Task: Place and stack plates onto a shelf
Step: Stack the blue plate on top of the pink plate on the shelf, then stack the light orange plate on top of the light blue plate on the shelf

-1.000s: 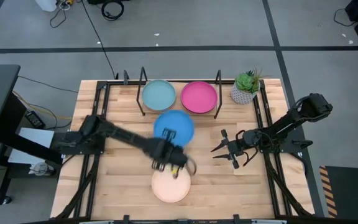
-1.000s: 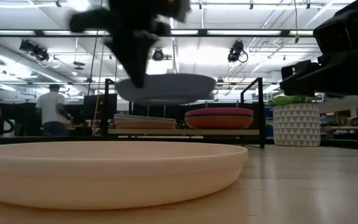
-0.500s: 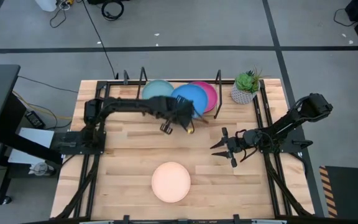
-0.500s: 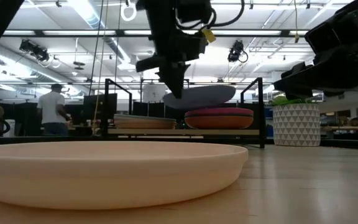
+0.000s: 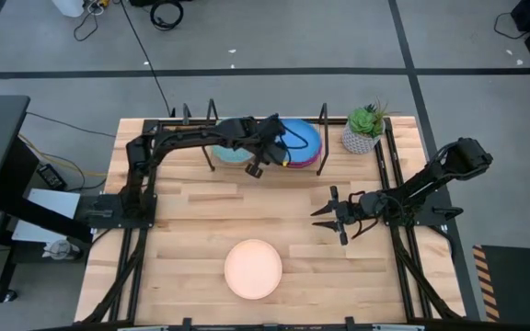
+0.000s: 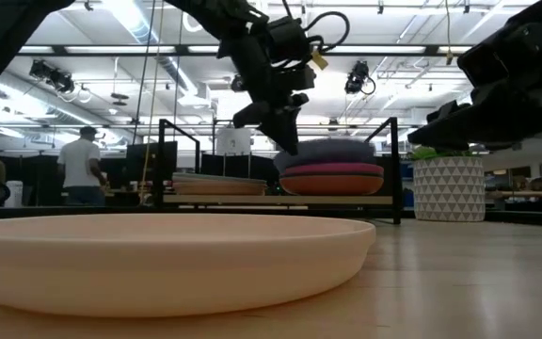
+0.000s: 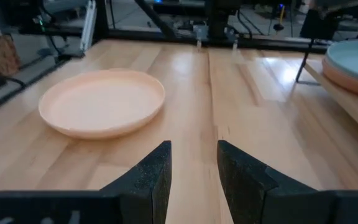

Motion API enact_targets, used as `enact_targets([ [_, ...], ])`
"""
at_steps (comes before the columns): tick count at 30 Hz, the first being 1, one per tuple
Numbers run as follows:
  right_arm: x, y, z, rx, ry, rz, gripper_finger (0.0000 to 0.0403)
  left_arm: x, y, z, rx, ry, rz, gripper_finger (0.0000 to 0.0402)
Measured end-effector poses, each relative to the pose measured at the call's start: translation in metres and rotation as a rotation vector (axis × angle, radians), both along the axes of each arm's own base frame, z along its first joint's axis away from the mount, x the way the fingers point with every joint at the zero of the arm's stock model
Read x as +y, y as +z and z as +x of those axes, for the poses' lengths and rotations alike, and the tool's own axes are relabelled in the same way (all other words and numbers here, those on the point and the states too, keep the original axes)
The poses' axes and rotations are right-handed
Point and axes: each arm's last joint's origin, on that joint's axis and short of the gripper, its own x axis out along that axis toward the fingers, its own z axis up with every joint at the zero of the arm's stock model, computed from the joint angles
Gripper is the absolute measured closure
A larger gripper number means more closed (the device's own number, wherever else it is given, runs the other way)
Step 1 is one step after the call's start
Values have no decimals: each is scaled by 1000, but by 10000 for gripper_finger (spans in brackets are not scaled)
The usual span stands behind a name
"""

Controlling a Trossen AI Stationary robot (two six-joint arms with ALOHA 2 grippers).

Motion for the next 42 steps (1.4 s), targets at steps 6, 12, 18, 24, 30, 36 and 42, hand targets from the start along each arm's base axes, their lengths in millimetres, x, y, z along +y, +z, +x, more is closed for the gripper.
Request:
enact_targets([
  [6,0,-3,0,18,-3,-30,268,-13,2,-4,49,114,-4,278],
  [12,-1,-4,0,21,-16,-92,268,-81,5,-16,206,221,-256,257],
  [18,-1,-2,0,1,-18,-138,268,-182,-20,-36,413,276,-353,270],
  [24,-1,1,1,-31,-14,-153,268,-279,-44,-67,414,204,-277,283],
  [30,-1,4,2,-64,2,-144,268,-343,-49,-97,301,143,-196,285],
  [36,1,7,2,-102,34,-140,268,-379,-49,-124,203,50,-61,264],
  [42,1,8,2,-107,31,-113,268,-389,-70,-125,222,7,9,235],
])
